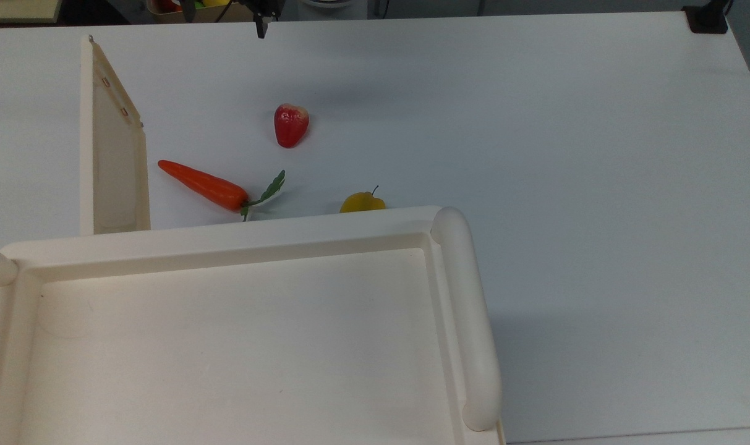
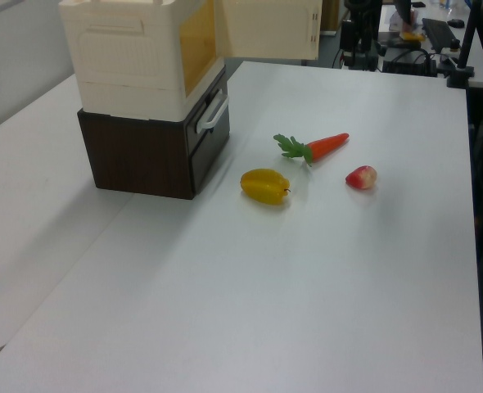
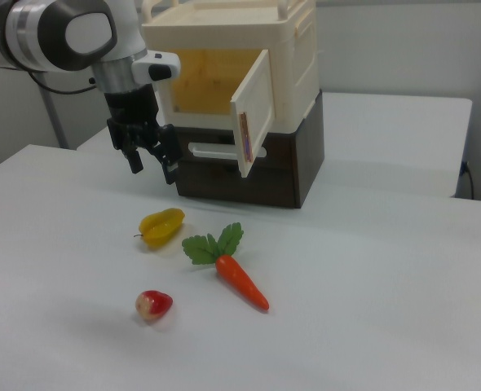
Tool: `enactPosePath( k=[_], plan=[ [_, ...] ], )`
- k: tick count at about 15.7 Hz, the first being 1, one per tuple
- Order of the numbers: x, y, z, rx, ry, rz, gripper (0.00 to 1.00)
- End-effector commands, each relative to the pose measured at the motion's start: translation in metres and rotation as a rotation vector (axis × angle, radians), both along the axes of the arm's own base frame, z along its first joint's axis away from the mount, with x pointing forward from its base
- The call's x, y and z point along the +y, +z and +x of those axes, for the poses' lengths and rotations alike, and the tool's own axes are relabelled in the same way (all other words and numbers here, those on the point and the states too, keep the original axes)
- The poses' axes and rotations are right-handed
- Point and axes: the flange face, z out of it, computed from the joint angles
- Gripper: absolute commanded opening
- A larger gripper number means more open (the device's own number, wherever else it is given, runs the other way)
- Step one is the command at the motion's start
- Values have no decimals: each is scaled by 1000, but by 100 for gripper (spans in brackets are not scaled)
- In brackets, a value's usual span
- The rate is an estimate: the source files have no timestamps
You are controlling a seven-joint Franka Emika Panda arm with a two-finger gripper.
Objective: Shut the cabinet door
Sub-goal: 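Lower the gripper toward the open cabinet door's outer edge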
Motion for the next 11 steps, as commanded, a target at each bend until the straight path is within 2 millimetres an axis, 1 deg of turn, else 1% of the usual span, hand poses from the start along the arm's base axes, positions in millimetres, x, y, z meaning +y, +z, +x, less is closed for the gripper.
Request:
enactPosePath(
  k=[1,4,7,8,9,10,11],
  plan=[
    [-2,6,-12,35,6,-9,100],
    [-3,6,-12,35,7,-2,100],
    [-5,6,-12,42,85,-7,100],
    [-7,6,-13,42,101,-8,95],
    [-12,6,-13,42,96,-8,87],
    [-13,6,-13,44,95,-7,80],
    [-13,6,-13,44,96,-7,68]
  ],
)
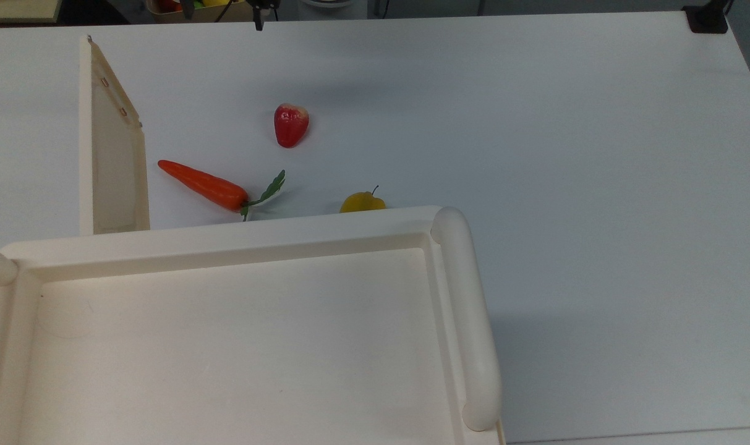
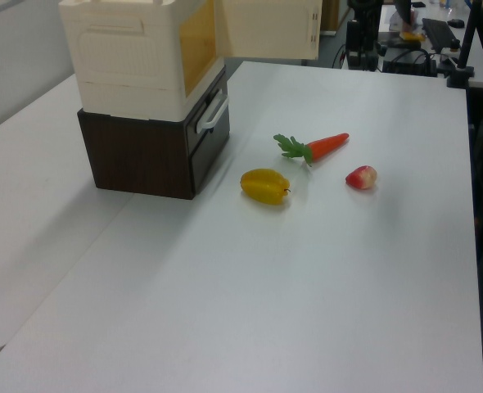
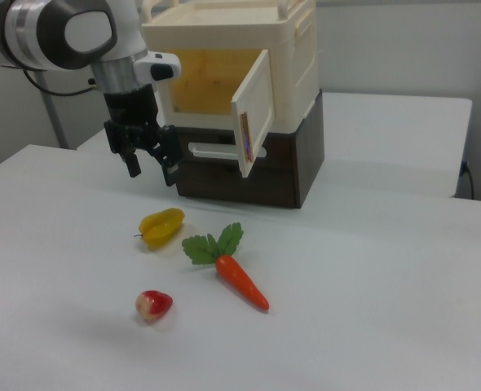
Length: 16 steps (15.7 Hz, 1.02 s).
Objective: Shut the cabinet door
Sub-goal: 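Lower the gripper toward the open cabinet door's outer edge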
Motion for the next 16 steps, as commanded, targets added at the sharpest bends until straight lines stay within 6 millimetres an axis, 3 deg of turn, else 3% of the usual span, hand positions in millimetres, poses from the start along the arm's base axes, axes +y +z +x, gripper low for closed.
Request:
enactPosePath(
  k=[1,3,5,11,13,16],
  plan=[
    [-6,5,-8,14,30,-10,54],
    [-7,5,-8,14,31,-7,22],
    [-11,5,-7,8,65,2,0],
    [-22,10,-2,-1,139,-1,0],
    [-42,13,-5,-5,137,1,0],
    [-65,28,-9,-24,272,-9,0]
  ],
)
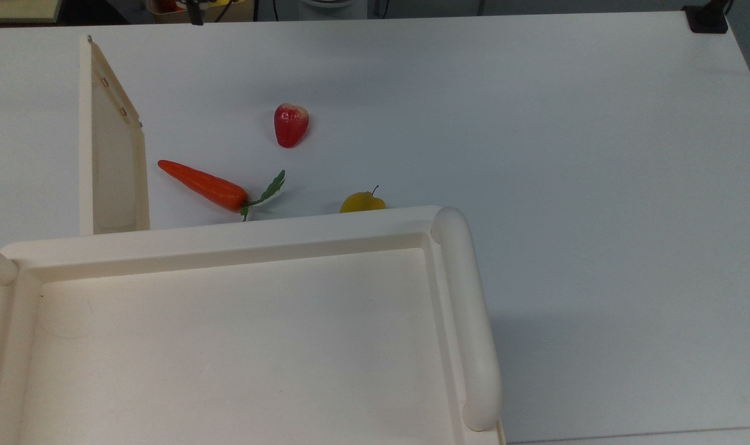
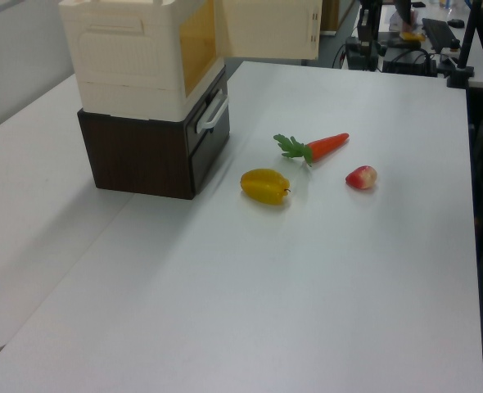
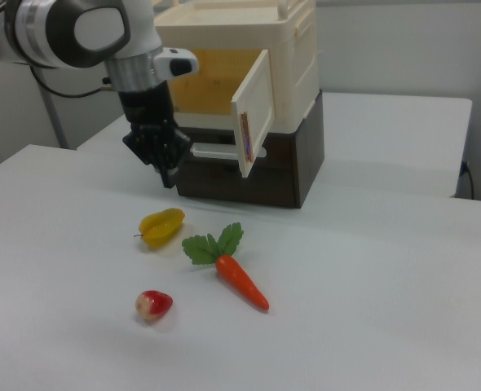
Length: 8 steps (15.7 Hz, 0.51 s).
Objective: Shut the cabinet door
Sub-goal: 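Lower the gripper toward the open cabinet door's outer edge, then push the cabinet door with the gripper, swinging it shut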
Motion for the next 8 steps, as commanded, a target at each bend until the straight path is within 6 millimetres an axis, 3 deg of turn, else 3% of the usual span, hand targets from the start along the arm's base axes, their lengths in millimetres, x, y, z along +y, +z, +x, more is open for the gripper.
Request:
enactPosePath(
  k=[1,4,8],
  plan=[
    [-34,18,-7,-25,106,-7,0],
    [-47,17,-3,-44,176,-32,0],
    [-88,8,13,-120,365,-96,0]
  ],
)
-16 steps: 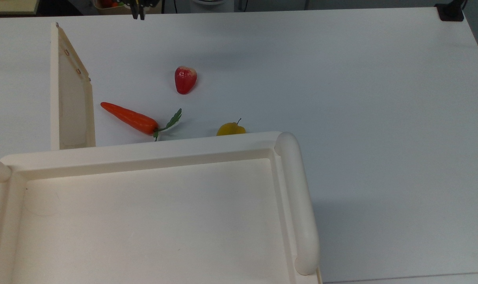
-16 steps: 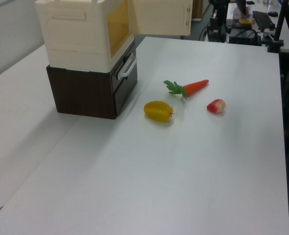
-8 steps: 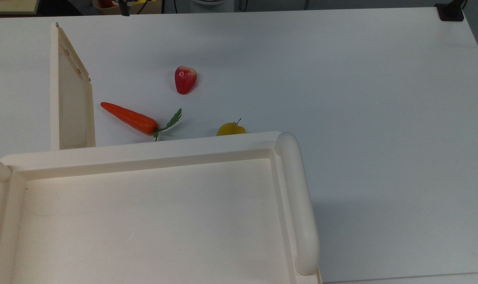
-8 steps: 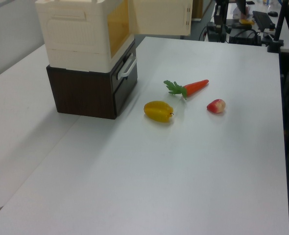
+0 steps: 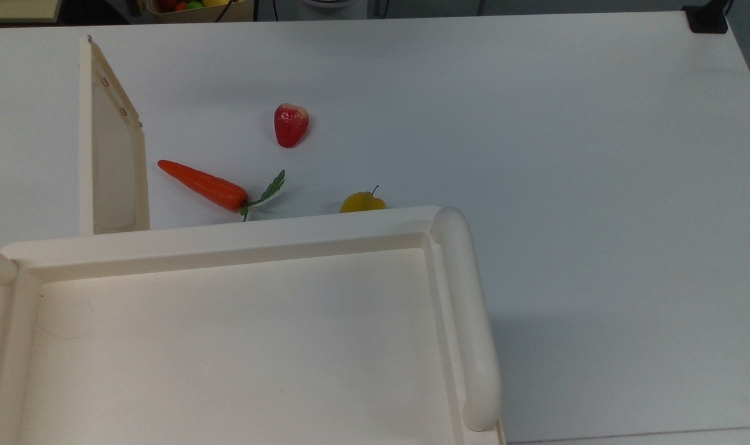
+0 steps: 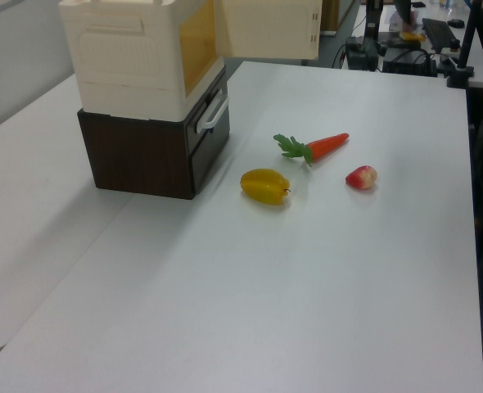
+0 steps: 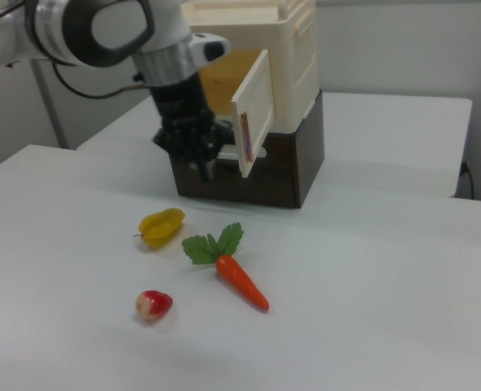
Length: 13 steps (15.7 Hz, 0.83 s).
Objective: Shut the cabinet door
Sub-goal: 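Push the cabinet door with the gripper, swinging it shut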
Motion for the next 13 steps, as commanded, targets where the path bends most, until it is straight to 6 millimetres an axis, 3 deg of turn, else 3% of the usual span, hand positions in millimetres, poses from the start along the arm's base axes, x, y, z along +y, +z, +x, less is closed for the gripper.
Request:
enactPosePath(
  k=[1,5,9,13],
  plan=[
    [-32,-11,19,-75,158,-75,0],
    [-54,-12,37,-221,178,-102,0],
    [-52,-37,72,-381,182,-101,0],
    [-38,-50,88,-439,174,-62,0]
  ],
)
